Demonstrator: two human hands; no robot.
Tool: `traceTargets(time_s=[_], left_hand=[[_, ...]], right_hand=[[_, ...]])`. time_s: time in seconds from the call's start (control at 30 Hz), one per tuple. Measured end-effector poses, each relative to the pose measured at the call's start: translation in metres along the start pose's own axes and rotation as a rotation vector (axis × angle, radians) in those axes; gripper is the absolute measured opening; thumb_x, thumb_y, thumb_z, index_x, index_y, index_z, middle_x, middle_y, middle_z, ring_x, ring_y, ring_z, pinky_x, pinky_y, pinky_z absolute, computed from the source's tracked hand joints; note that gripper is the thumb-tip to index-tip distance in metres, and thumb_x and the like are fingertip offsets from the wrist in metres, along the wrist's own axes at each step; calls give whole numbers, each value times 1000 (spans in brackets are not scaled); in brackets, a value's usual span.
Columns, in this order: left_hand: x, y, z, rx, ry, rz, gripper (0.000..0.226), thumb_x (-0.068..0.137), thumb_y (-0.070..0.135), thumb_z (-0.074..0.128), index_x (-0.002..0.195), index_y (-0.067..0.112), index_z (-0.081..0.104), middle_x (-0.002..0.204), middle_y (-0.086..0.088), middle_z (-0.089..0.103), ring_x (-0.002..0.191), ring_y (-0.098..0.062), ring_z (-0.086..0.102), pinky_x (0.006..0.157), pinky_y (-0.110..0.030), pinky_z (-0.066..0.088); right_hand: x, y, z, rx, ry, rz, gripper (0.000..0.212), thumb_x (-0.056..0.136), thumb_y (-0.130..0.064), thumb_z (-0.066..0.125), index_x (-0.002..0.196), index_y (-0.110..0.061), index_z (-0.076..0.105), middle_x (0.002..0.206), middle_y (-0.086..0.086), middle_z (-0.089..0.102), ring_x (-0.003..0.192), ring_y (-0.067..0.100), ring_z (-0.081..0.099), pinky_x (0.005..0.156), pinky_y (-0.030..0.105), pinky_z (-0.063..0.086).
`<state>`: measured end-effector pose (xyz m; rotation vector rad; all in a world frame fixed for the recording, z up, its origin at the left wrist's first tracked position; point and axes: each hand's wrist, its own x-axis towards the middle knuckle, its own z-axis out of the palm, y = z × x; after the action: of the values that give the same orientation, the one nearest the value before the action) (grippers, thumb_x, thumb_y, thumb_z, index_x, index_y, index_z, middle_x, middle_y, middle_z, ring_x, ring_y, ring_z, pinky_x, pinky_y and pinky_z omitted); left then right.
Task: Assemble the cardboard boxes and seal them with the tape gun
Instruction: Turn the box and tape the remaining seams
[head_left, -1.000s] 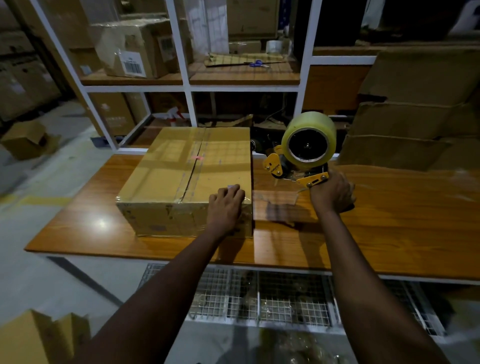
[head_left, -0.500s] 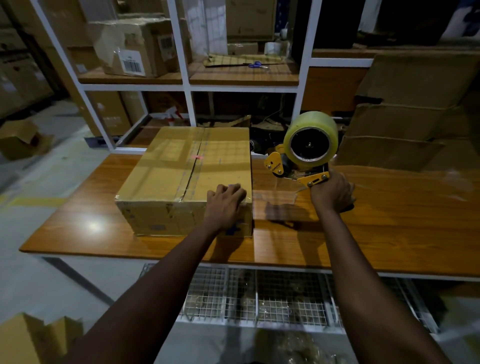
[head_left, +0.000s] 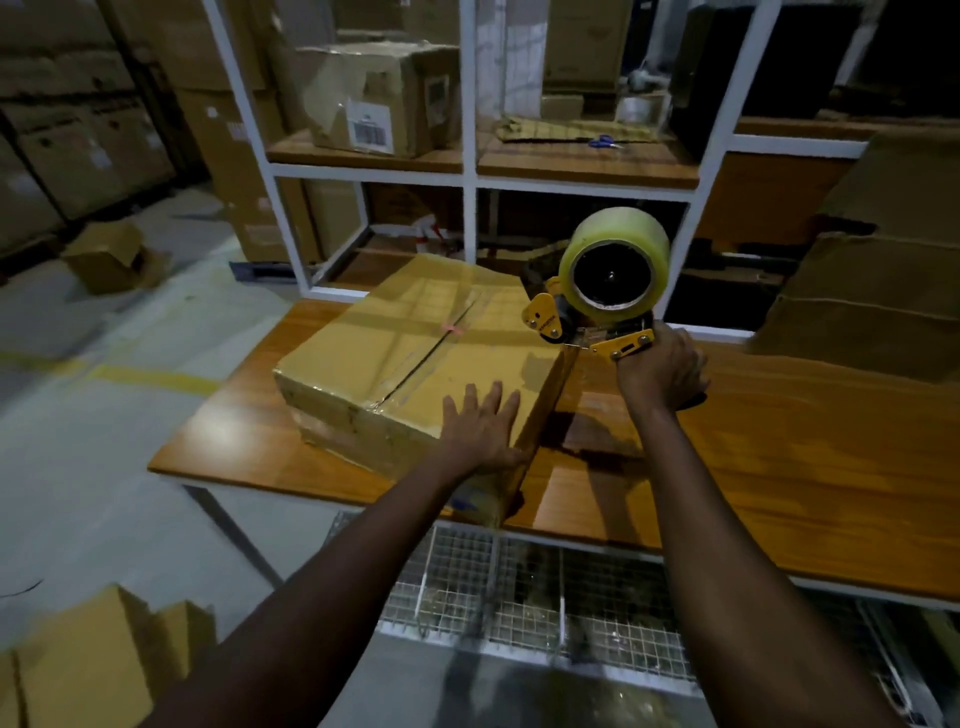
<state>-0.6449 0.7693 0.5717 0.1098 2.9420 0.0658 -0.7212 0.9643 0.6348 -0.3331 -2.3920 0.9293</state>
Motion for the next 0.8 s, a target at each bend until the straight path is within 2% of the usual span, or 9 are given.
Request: traceTargets(time_s=[0.13,0.23,0.33,0.43,0.53,0.6,0.67,0.73,0.8], left_hand=[[-37,-77,-5,42,-25,133,93,88,53,61,158,28,5,166,-2,-4,150,-37,4,115,-62,16],[-71,-146,-8,49,-50,80,91,86,40,68,157,28,12,166,4,0,151,-29,6,118,-59,15],[-103,-205,-10,158,62,-37,72,90,31,63,151,27,26,164,3,18,147,-27,22,114,-54,24],[-133,-257,0,201,248,-243,39,91,33,52,129,28,46,146,-2,44,133,-30,38,107,-55,29],[-147,-298,14,193,267,-560,44,82,47,51,116,20,55,136,-13,51,132,-43,36,104,-67,22],[-141,-304,16,156,163,-641,68,82,63,34,124,12,52,142,-19,46,136,-48,30,105,-71,18],[-127,-282,15,43,188,-620,77,87,64,20,139,11,42,153,-19,33,141,-47,22,108,-72,16],[-109,-242,17,-83,219,-522,80,90,69,13,154,21,22,164,-11,10,148,-43,7,109,-76,8],[-90,-193,21,-163,185,-446,84,88,79,16,157,32,5,166,-4,-8,148,-44,-10,102,-81,-3]], right_hand=[[-26,-49,26,31,-56,-51,14,91,-27,58,97,-19,68,113,10,63,115,41,49,95,53,36],[-46,-80,44,47,-78,-84,16,92,-29,58,100,-19,69,114,10,62,116,40,48,94,51,36],[-63,-104,60,58,-109,-91,20,94,-23,57,108,-15,69,119,13,61,119,41,45,96,49,33],[-76,-114,72,79,-132,-93,19,93,-20,58,105,-12,70,119,14,62,119,41,45,96,48,32],[-84,-114,74,55,-119,-70,14,91,-25,61,98,-17,70,117,10,63,119,40,45,96,47,31],[-85,-113,71,24,-119,-64,12,89,-27,63,97,-20,70,118,7,63,119,38,45,95,47,31],[-84,-110,68,24,-108,-47,14,88,-29,63,97,-21,70,119,7,63,119,38,46,94,46,32],[-80,-105,65,37,-87,-30,14,89,-32,61,91,-21,69,116,8,64,115,39,48,93,46,33],[-73,-95,62,37,-75,-22,16,88,-36,61,86,-22,67,112,8,65,113,39,49,91,47,34]])
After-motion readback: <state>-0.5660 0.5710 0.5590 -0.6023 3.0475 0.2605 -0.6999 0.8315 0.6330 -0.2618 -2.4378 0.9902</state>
